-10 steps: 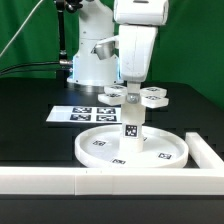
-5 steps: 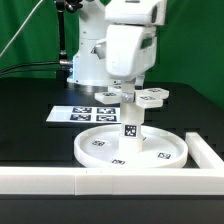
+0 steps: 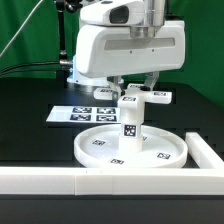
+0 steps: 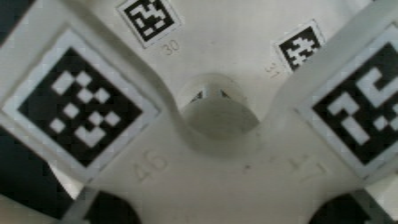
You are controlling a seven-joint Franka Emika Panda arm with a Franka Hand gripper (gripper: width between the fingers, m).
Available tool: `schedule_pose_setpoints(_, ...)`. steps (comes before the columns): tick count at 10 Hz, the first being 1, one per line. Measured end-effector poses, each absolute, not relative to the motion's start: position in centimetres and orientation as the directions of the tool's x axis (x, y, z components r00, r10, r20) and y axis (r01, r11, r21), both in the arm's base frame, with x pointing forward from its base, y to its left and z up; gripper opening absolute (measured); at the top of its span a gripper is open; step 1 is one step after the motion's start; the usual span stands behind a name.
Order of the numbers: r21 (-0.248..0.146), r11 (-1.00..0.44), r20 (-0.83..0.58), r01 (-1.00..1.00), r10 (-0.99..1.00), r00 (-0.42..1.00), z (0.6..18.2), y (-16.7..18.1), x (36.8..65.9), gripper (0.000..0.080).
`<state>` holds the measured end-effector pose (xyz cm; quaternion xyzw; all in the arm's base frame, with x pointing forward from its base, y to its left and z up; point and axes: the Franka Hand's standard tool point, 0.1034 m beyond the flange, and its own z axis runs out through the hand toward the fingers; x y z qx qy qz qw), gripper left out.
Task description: Assemble round table
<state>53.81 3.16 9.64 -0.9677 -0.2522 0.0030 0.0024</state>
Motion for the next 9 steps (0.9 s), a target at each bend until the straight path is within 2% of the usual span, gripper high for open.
schedule_pose_setpoints(4,-0.005,-0.98,-0.006,0.197,0.197,0.98,9.63,3.26,53.8,0.0445)
schedule_pose_setpoints(5,-0.011,-0.998,0.0,0.057,0.057,0.998,9.62,3.44,53.82,0.0445)
schedule_pose_setpoints(7,-0.023,-0.983,0.0,-0.181,-0.181,0.984,9.64,3.97,53.8,0.0445)
schedule_pose_setpoints(9,-0.043,-0.905,-0.013,-0.424,-0.423,0.906,9.67,3.96,53.83,0.0445)
